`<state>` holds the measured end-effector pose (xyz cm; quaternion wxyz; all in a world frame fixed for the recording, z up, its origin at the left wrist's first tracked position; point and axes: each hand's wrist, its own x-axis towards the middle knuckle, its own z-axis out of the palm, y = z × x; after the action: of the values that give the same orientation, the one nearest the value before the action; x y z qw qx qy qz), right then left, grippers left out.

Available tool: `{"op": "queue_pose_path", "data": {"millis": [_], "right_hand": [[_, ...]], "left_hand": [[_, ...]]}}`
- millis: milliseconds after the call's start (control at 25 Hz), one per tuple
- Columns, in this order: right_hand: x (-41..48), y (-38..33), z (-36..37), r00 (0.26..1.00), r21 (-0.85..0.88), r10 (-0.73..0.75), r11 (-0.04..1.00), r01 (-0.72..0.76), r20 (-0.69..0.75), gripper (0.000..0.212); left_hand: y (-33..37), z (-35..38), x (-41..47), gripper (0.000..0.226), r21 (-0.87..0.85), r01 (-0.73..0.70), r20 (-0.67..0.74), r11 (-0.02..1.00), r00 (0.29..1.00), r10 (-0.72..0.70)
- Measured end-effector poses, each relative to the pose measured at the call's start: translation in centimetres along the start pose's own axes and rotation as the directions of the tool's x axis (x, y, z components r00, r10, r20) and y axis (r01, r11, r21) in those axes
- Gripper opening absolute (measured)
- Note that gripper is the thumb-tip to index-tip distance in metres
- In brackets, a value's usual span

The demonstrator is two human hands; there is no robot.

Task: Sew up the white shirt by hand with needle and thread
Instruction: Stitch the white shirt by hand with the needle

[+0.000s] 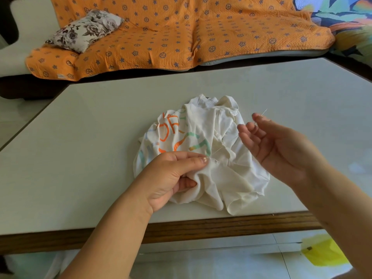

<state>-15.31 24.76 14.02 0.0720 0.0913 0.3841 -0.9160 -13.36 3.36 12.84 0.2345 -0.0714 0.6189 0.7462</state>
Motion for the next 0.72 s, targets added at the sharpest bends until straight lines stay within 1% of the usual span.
{"op": "queue_pose_path", "data": {"millis": [40, 80, 160, 240, 320, 360, 440, 480, 600, 720], "right_hand": [[0.3, -0.2, -0.4, 0.999, -0.006, -0.042, 0.999, 0.041, -0.012, 0.018], [0.5, -0.4, -0.7, 0.995, -0.048, -0.093, 0.995, 0.091, -0.038, 0.018], [0.8, -0.7, -1.1, 0.971, -0.205, -0.214, 0.960, 0.189, -0.105, 0.015], [0.8, -0.6, -1.3, 0.936, -0.362, -0.327, 0.894, 0.263, -0.127, 0.011], [0.6, -0.6, -1.1, 0.895, -0.466, -0.437, 0.813, 0.349, -0.092, 0.011], [0.4, -0.6, -1.0, 0.873, -0.480, -0.485, 0.781, 0.400, -0.061, 0.013], [0.1, -1.0, -0.9, 0.826, -0.443, -0.563, 0.747, 0.495, -0.026, 0.015], [0.0, -1.2, -0.9, 0.801, -0.433, -0.598, 0.730, 0.529, -0.028, 0.016], [0.2, -1.4, -1.3, 0.742, -0.509, -0.669, 0.654, 0.560, -0.044, 0.018], [0.4, -0.9, -1.7, 0.693, -0.656, -0.721, 0.519, 0.547, 0.007, 0.020]], "left_hand": [[0.0, 0.0, 0.0, 0.022, 0.002, -0.005, -0.003, 1.000, 1.000, 0.005], [0.0, 0.0, 0.0, 0.022, 0.008, -0.009, -0.006, 1.000, 1.000, 0.009], [0.0, -0.2, 0.0, 0.023, 0.026, -0.015, -0.015, 1.000, 1.000, 0.015], [-0.2, -0.3, 0.1, 0.021, 0.065, -0.021, -0.028, 0.998, 0.999, 0.023], [-0.3, -0.2, 0.1, 0.011, 0.152, -0.032, -0.068, 0.988, 0.997, 0.043], [-0.3, -0.1, 0.1, 0.004, 0.201, -0.047, -0.097, 0.978, 0.993, 0.068], [-0.3, -0.1, 0.0, 0.013, 0.277, -0.078, -0.152, 0.958, 0.981, 0.124], [-0.2, -0.2, 0.0, 0.016, 0.281, -0.092, -0.169, 0.955, 0.975, 0.144], [0.0, -0.5, -0.2, 0.019, 0.301, -0.131, -0.193, 0.945, 0.962, 0.195], [-0.2, -0.6, 0.0, 0.013, 0.431, -0.180, -0.204, 0.884, 0.935, 0.290]]}}
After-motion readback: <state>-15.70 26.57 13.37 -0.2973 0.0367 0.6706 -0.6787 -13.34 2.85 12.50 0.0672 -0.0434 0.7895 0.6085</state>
